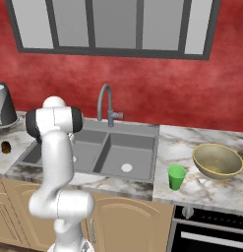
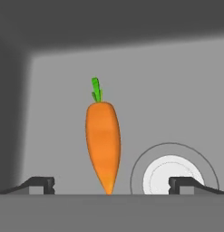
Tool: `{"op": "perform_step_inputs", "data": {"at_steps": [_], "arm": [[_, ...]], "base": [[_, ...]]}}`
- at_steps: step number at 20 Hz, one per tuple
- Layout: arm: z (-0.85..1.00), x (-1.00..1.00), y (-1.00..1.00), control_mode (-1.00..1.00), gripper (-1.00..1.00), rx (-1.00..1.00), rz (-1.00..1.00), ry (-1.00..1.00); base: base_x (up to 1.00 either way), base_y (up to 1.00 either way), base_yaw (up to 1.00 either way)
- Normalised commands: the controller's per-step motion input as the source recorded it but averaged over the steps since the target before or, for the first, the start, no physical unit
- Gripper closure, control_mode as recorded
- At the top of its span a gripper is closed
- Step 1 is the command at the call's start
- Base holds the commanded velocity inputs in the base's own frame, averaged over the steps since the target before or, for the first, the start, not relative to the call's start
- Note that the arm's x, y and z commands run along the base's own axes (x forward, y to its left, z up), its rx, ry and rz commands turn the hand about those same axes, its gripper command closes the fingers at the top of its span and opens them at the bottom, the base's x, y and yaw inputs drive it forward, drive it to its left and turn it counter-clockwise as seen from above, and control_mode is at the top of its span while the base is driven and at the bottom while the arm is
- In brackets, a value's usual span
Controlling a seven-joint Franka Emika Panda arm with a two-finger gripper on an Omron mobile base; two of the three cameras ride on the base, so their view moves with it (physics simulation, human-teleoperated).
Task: Remove the sweet potato and carrot from the sink. Then move the bowl and cup from the counter to the sink for washing.
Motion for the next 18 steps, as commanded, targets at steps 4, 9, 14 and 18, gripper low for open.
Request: {"op": "perform_step_inputs", "data": {"at_steps": [4,9,14,18], "arm": [[-0.19,0.06,0.09,-1.00,-1.00,0.00,0.00,0.00],[-0.19,0.08,0.05,-1.00,-1.00,0.00,0.00,0.00],[-0.19,0.10,0.02,-1.00,-1.00,0.00,0.00,0.00],[-0.16,0.11,0.00,-1.00,-1.00,0.00,0.00,0.02]], "base": [[0.00,0.00,0.00],[0.00,0.00,0.00],[0.00,0.00,0.00],[0.00,0.00,0.00]]}}
